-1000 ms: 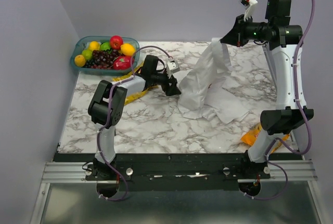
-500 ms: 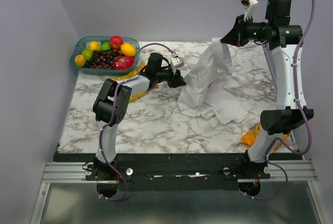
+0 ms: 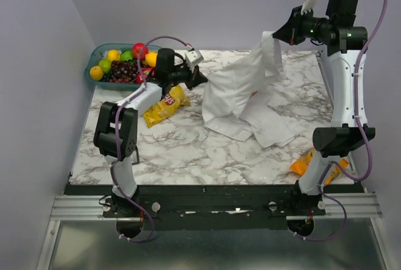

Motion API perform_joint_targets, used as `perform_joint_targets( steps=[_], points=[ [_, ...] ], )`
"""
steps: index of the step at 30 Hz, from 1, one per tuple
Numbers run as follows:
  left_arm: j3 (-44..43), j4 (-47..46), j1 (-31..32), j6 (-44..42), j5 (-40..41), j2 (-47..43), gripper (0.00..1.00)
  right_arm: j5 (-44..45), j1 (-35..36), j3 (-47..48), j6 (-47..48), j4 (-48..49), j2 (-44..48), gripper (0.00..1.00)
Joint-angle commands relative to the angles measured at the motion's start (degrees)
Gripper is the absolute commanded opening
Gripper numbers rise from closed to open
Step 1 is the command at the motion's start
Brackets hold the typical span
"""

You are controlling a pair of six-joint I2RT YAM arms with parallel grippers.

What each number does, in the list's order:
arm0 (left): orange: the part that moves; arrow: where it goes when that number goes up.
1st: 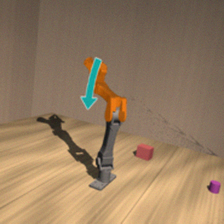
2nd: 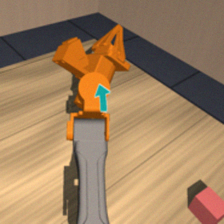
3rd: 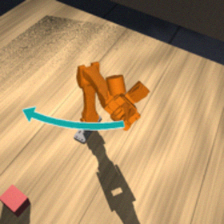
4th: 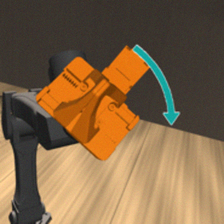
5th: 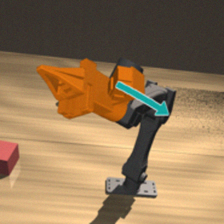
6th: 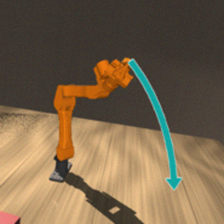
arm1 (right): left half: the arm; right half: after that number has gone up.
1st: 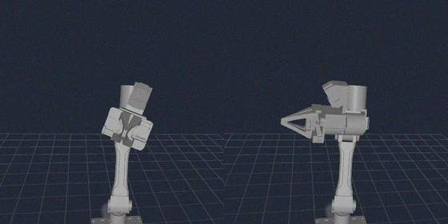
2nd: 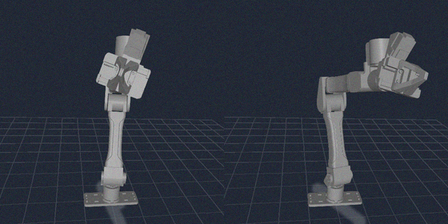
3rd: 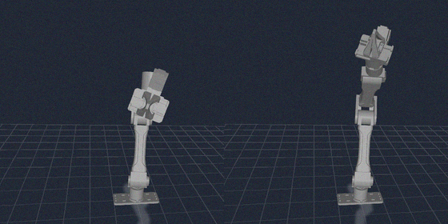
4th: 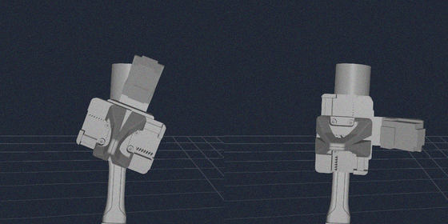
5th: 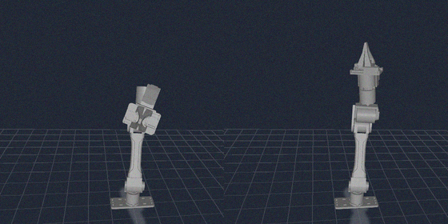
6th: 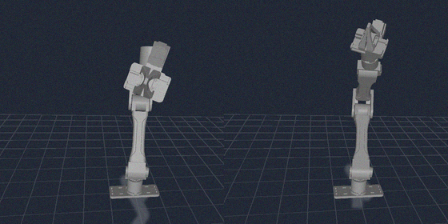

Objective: Remove the brooch from the garment

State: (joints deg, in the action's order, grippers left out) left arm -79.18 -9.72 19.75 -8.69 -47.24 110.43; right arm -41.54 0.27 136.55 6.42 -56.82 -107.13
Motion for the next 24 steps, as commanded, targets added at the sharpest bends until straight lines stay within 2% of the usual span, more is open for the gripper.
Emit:
perform_joint_targets(
  steps=[1, 8, 12, 17, 19, 22, 24],
  points=[
    [-6.15, 1.80, -5.06, 0.26, 2.33, -9.79, 0.00, 6.63, -2.38, -0.23, -4.13, 12.77, 2.44, 0.01],
    [-20.37, 15.05, -5.77, -7.74, 3.03, -14.19, 0.00, 16.21, -3.44, 0.99, -4.57, 23.32, 5.26, 0.00],
    [-26.46, 20.52, -5.77, -10.82, 3.82, -15.41, 0.00, 18.69, -4.14, -0.05, -3.87, 24.65, 8.77, 0.00],
    [-26.12, 22.62, -5.16, -15.21, 5.23, -19.11, 0.00, 18.95, -4.23, -6.64, -0.80, 24.30, 14.66, 0.01],
    [-25.68, 25.26, -4.20, -20.29, 5.41, -20.51, 0.00, 19.39, -4.23, -9.54, 0.70, 23.95, 17.91, 0.01],
    [-22.00, 29.48, -2.62, -26.01, 5.32, -21.84, 0.00, 20.62, -5.45, -16.12, 3.77, 23.07, 21.77, 0.01],
    [-18.31, 34.40, -1.65, -29.61, 5.32, -21.84, 0.00, 20.71, -7.30, -24.81, 6.41, 22.72, 24.06, 0.00]
  ],
)
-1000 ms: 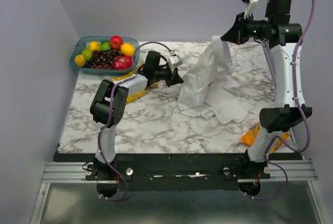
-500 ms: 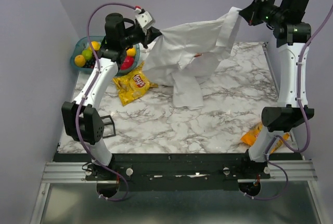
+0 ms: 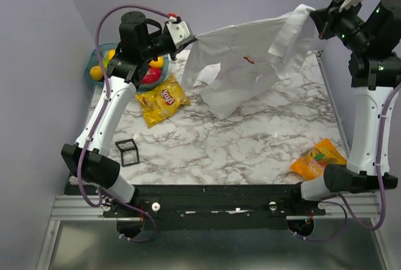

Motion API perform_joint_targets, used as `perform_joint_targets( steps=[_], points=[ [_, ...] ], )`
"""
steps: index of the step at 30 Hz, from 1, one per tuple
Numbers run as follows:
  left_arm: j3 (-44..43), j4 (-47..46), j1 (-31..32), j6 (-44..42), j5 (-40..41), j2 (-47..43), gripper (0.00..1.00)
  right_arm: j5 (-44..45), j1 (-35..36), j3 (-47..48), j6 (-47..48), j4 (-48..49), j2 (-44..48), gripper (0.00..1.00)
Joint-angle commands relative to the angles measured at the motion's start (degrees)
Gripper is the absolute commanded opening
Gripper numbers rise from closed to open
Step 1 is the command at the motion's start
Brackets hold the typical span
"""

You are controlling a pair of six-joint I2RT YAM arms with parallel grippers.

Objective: Remove the brooch from the garment

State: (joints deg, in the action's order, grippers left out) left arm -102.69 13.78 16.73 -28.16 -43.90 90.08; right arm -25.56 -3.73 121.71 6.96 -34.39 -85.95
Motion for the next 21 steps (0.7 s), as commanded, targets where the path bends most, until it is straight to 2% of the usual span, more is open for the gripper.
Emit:
perform_joint_targets(
  steps=[1, 3, 6, 9, 12, 13, 14, 17, 21],
  points=[
    [7.05, 11.44, 1.90, -11.03, 2.06, -1.66, 0.00, 4.73, -3.91, -14.09, 6.83, 0.38, 3.94, 0.01],
    [14.34, 8.56, 2.60, -8.85, 1.89, -1.84, 0.00, 4.38, -5.94, -24.87, 9.55, 0.73, 6.67, 0.01],
    [22.35, 2.49, 2.78, -3.67, 1.89, -0.88, 0.00, 2.98, -7.87, -35.88, 12.72, 0.56, 8.17, 0.01],
    [23.16, 1.33, 2.87, -2.42, 1.63, 3.06, 0.00, -2.29, -7.96, -39.35, 17.99, -3.30, 6.68, 0.01],
    [19.39, 3.43, 3.04, -1.90, 1.01, 7.80, 0.00, -7.12, -7.87, -37.17, 21.07, -8.49, 2.92, 0.01],
    [18.07, 4.49, 3.39, -1.81, 0.84, 8.96, 0.00, -8.96, -7.79, -33.85, 21.68, -9.63, 1.94, 0.05],
    [15.97, 6.15, 3.57, -1.46, 0.57, 9.75, 0.00, -12.63, -6.57, -32.17, 24.30, -12.25, 0.71, 0.23],
    [14.72, 6.79, 4.01, -0.76, 0.22, 11.17, 0.00, -17.40, -1.40, -26.46, 30.28, -15.87, -2.90, 0.43],
    [15.51, 5.91, 4.10, -0.75, 1.36, 10.99, 0.00, -19.70, 5.90, -26.87, 38.11, -13.69, -5.36, 0.49]
  ],
)
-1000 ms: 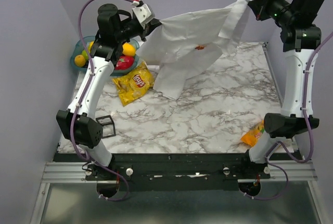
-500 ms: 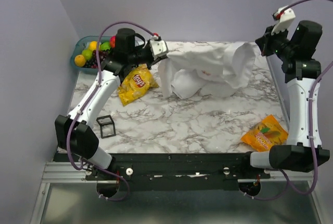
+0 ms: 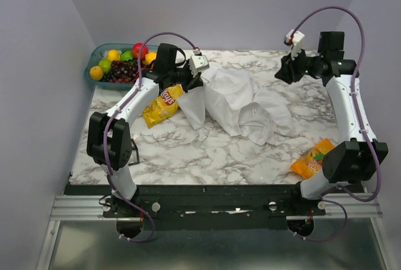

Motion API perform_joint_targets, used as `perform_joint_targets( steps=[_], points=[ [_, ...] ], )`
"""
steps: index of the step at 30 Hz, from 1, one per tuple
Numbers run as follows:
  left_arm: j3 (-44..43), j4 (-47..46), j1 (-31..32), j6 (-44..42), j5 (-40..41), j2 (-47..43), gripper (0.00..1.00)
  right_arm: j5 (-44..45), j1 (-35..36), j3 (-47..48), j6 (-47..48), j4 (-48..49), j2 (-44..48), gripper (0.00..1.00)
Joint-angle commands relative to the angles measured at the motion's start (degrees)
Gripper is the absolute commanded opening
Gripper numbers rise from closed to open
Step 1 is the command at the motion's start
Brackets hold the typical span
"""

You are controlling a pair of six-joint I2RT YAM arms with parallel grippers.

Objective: Remove the brooch from the garment

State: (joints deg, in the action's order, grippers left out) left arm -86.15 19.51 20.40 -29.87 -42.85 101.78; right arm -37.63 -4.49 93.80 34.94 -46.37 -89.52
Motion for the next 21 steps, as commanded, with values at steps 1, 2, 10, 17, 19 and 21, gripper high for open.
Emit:
perform_joint_targets(
  steps=[1, 2, 10, 17, 19, 21],
  points=[
    [-0.86, 0.18, 0.43, 0.78, 0.66, -0.70, 0.00, -8.42, 7.82, 0.51, 10.41, -0.92, -2.50, 0.49],
    [-0.51, 0.44, 0.43, 0.78, 1.27, -0.96, 0.00, -10.52, 9.83, 0.07, 10.94, 0.56, -4.33, 0.49],
    [2.65, -0.35, 0.34, 1.30, 2.33, -4.83, 0.00, -16.78, 19.16, 8.12, 14.19, 0.23, -20.25, 0.54],
    [3.88, -0.96, 0.34, 2.18, 3.74, -6.85, 0.00, -19.15, 22.06, 16.66, 17.09, -4.94, -28.78, 0.54],
    [3.88, -1.75, 0.34, 3.23, 4.18, -6.85, 0.00, -20.55, 22.59, 18.60, 19.37, -7.93, -31.06, 0.54],
    [3.80, -2.02, 0.34, 3.50, 4.79, -6.86, 0.00, -21.52, 23.39, 19.40, 20.87, -10.58, -31.68, 0.54]
  ],
)
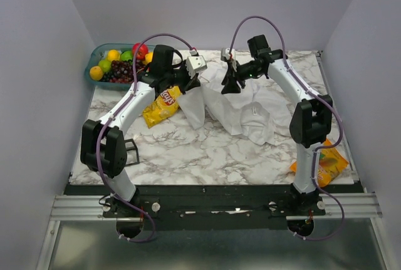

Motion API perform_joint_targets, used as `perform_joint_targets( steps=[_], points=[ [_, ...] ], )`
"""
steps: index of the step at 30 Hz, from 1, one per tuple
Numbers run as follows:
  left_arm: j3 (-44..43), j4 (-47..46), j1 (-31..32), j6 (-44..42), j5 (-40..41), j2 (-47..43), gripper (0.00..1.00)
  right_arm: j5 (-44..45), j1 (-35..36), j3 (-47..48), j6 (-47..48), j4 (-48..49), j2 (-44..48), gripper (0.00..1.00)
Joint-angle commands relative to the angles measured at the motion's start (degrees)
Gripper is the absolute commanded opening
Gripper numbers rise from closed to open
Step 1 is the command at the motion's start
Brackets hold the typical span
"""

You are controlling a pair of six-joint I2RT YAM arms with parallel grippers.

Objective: Remove the brooch from the garment

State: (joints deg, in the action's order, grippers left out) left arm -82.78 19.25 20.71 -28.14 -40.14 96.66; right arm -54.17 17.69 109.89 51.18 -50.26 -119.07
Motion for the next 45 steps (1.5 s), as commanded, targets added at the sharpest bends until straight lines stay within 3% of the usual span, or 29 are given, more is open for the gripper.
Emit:
perform_joint_targets(
  steps=[1, 11, 13, 17, 18, 20, 21, 24, 29, 32, 37, 45],
  points=[
    [0.34, -1.84, 0.03, 1.95, 2.17, -1.65, 0.00, -5.24, 1.46, 2.80, 4.98, -6.95, -2.22, 0.53],
    [0.17, -3.16, 0.03, 2.39, 3.23, -2.71, 0.00, -3.84, 2.26, -0.55, 0.86, -3.10, -2.75, 0.49],
    [0.34, -4.04, 0.03, 2.65, 3.14, -2.80, 0.00, -3.31, 2.34, -1.16, -0.29, -2.13, -2.66, 0.42],
    [0.43, -4.83, 0.03, 3.00, 4.54, -2.88, 0.00, -1.12, 2.43, -0.03, -2.75, -2.02, -2.05, 0.08],
    [0.52, -5.27, 0.03, 3.18, 5.15, -2.62, 0.04, 0.46, 2.26, 0.67, -2.92, -2.82, -1.61, 0.04],
    [0.52, -5.10, -0.23, 3.44, 6.56, -2.62, 0.24, 2.31, 0.95, 0.95, -3.19, -3.79, 1.98, 0.01],
    [0.69, -5.27, -0.49, 3.44, 6.74, -2.62, 0.40, 3.71, 0.16, -0.62, -3.02, -3.71, 4.34, 0.01],
    [1.92, -7.02, -1.20, 4.50, 8.06, -2.36, 0.55, 6.08, -4.50, -4.49, -3.89, -2.30, 13.57, 0.01],
    [2.19, -10.63, -1.55, 7.13, 10.17, 2.12, 0.61, 9.69, -14.07, -6.17, -7.23, -1.42, 23.25, 0.01],
    [-2.10, -10.28, -1.46, 10.81, 10.35, 8.96, 0.61, 12.68, -16.02, -8.28, -7.32, -1.33, 26.77, 0.01],
    [-9.67, -14.40, -1.02, 19.69, 9.56, 20.47, 0.62, 13.48, -16.73, -11.79, -10.48, -0.02, 28.80, 0.01],
    [-17.68, -17.56, 2.67, 23.74, 11.13, 31.30, 0.67, 14.36, -17.08, -13.29, -13.39, 1.31, 29.33, 0.01]
  ],
)
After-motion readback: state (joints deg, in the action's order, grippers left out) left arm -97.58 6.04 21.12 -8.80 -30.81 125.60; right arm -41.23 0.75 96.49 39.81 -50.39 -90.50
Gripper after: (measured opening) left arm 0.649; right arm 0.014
